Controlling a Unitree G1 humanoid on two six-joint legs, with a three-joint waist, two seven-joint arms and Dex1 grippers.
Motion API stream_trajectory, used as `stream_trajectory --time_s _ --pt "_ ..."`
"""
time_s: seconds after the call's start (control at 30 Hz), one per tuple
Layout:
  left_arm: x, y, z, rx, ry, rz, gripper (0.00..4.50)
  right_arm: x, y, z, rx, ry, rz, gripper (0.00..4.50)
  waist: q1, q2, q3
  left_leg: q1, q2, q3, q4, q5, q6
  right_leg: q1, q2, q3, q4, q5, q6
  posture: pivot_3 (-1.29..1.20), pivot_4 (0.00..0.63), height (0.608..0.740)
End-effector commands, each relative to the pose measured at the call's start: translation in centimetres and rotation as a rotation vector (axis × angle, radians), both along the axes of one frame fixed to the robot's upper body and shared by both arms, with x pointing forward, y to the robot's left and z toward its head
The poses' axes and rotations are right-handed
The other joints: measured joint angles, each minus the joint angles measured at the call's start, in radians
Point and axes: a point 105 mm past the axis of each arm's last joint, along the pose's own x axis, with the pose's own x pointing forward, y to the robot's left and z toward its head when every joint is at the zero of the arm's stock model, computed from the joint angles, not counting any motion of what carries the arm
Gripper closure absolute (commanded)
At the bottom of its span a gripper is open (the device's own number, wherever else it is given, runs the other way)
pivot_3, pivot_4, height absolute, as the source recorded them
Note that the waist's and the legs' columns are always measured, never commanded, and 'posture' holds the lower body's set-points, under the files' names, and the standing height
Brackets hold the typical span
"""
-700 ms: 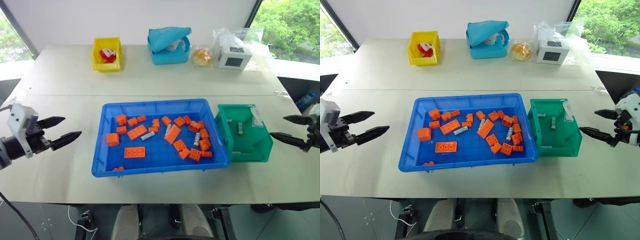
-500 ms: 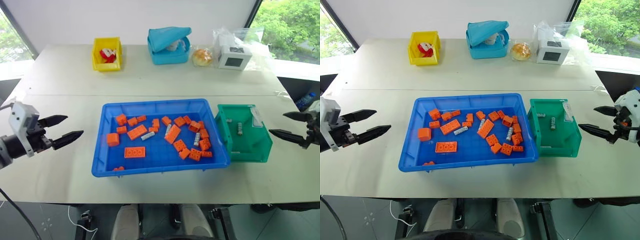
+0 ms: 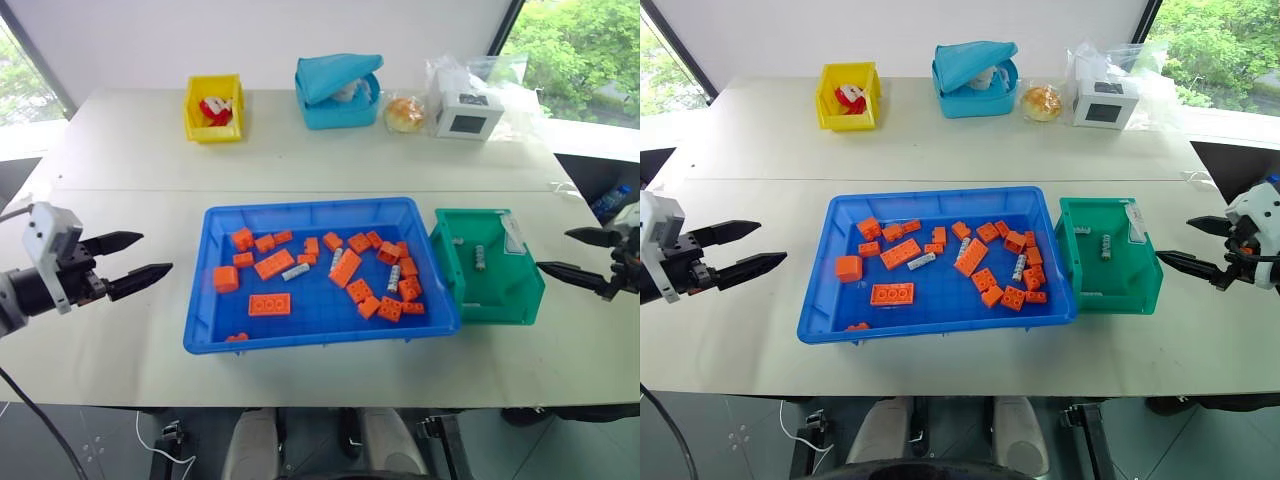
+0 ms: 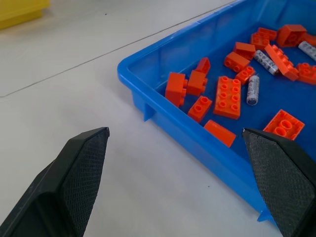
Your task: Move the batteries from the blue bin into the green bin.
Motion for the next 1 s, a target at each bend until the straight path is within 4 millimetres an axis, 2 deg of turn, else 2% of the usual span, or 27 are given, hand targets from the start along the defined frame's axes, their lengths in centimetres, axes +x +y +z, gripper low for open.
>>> stream_trajectory --time_s 0.03,0.13,0.27,0.33,0.4,0.47,0.57,0.63,0.73,0.87,1.0 --pt "-0.5 -1.5 1.7 0.042 -0.034 -0.095 0.00 0.4 1.3 3.4 -0.066 -0.079 0.078 0.07 -0.001 0.000 0.000 0.000 0.000 0.000 0.000 0.000 0.000 0.000 0.000 0.000 0.000 0.000 0.000 0.00 0.150 0.736" --pt "-1.2 -3.6 2.5 0.075 -0.034 -0.208 0.00 1.1 4.2 4.9 -0.079 -0.100 0.200 0.07 -0.006 0.001 0.000 0.000 0.000 0.000 0.000 0.000 0.000 0.000 0.000 0.000 0.000 0.000 0.000 0.00 0.150 0.736" --pt "-2.1 -6.3 3.8 0.102 -0.048 -0.348 0.00 2.0 9.5 6.4 -0.099 -0.132 0.411 0.07 -0.004 0.002 0.001 0.001 0.001 0.000 0.000 0.000 0.000 0.000 0.001 0.000 0.000 0.001 -0.001 0.00 0.150 0.736" --pt "-2.6 -7.6 4.2 0.110 -0.044 -0.431 0.00 2.6 14.0 6.8 -0.079 -0.152 0.574 0.07 -0.007 0.002 0.001 0.001 0.001 0.000 0.000 0.000 0.000 0.000 0.001 0.000 0.000 0.001 -0.001 0.00 0.150 0.736" --pt "-3.1 -8.4 4.2 0.115 -0.030 -0.484 0.00 2.8 17.3 7.0 -0.065 -0.155 0.691 0.07 -0.009 0.002 0.001 0.000 0.001 0.000 0.000 0.000 0.000 -0.001 0.002 0.000 0.000 0.001 -0.001 0.00 0.150 0.736" --pt "-3.7 -8.8 3.7 0.135 0.006 -0.532 0.00 2.8 21.0 6.1 -0.041 -0.133 0.820 0.07 -0.006 0.002 0.001 0.000 0.001 -0.001 0.000 0.000 0.000 -0.001 0.002 0.000 0.002 0.001 0.000 0.00 0.150 0.736" --pt "-4.3 -8.7 2.7 0.174 0.042 -0.560 0.00 2.7 25.6 4.6 -0.027 -0.109 0.965 0.91 -0.003 0.002 0.001 -0.001 0.001 -0.001 -0.001 0.000 0.000 -0.002 0.002 0.000 0.002 0.002 0.002 0.00 0.150 0.736" --pt "-4.7 -8.8 2.5 0.171 0.058 -0.567 0.00 2.9 27.7 3.7 -0.025 -0.101 1.010 1.81 0.002 0.002 0.001 -0.003 0.001 -0.001 0.000 0.000 0.000 -0.004 0.002 -0.001 0.003 0.002 0.002 0.00 0.150 0.736" --pt "-5.3 -8.9 2.3 0.160 0.071 -0.576 0.00 3.4 30.1 2.4 -0.019 -0.083 1.036 1.81 0.004 0.002 0.001 -0.005 0.000 -0.001 0.001 0.000 0.000 -0.005 0.001 -0.001 0.002 0.002 0.002 0.00 0.150 0.736" --pt "-5.0 -8.7 1.3 0.151 0.079 -0.544 0.00 4.3 34.0 -0.7 -0.026 -0.017 1.077 1.81 -0.003 0.001 0.001 -0.004 0.000 -0.001 0.004 0.000 0.000 -0.002 0.000 -0.001 0.002 0.002 0.000 0.00 0.150 0.736" --pt "-4.6 -8.8 0.9 0.147 0.069 -0.529 0.00 5.3 34.8 -2.1 -0.067 -0.002 1.075 1.81 0.000 0.002 0.001 -0.003 0.001 -0.002 0.006 0.000 0.000 -0.002 0.001 -0.001 0.006 0.002 -0.001 0.00 0.150 0.736"
